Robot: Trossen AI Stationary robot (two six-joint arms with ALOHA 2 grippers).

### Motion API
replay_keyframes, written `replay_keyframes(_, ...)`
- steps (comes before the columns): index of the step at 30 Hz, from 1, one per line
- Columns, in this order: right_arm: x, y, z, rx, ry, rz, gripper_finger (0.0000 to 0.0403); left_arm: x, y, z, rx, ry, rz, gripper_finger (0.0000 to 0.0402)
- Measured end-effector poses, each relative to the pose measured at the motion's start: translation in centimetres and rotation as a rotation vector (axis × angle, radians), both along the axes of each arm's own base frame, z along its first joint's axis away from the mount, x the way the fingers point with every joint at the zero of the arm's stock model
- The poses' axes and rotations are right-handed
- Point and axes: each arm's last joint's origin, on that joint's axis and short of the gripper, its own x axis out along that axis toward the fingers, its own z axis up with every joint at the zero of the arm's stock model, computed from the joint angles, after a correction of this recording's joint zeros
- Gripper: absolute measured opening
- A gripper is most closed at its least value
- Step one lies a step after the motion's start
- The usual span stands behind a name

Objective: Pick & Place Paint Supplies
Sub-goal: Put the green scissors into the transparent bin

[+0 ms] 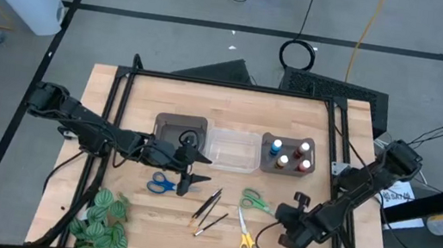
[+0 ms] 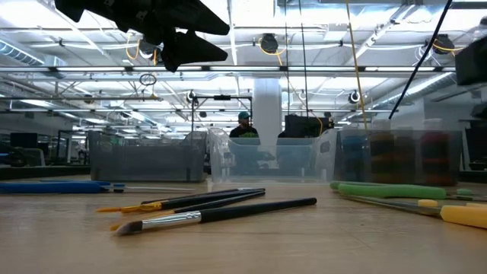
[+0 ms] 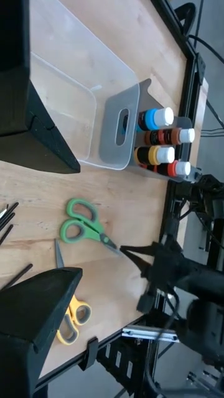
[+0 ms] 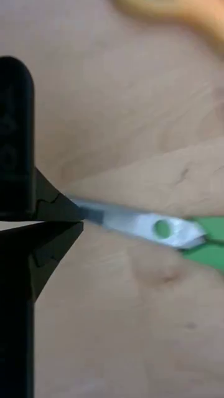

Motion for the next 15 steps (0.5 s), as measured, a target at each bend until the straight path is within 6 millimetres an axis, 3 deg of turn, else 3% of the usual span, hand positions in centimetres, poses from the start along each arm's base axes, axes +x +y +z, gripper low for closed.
replay_keyframes(9, 0.4, -0.8, -0.9, 0.033, -0.012, 0.017, 0.0000, 0.0, 0.0, 0.0, -0.008, 0.000, 0.003, 0.0271)
replay_keyframes(15, 0.8, -0.7, -0.9, 0.024, -0.042, 0.070, 0.0000, 0.6, -0.2, -1.2, -0.046, 0.027, 0.018, 0.0271)
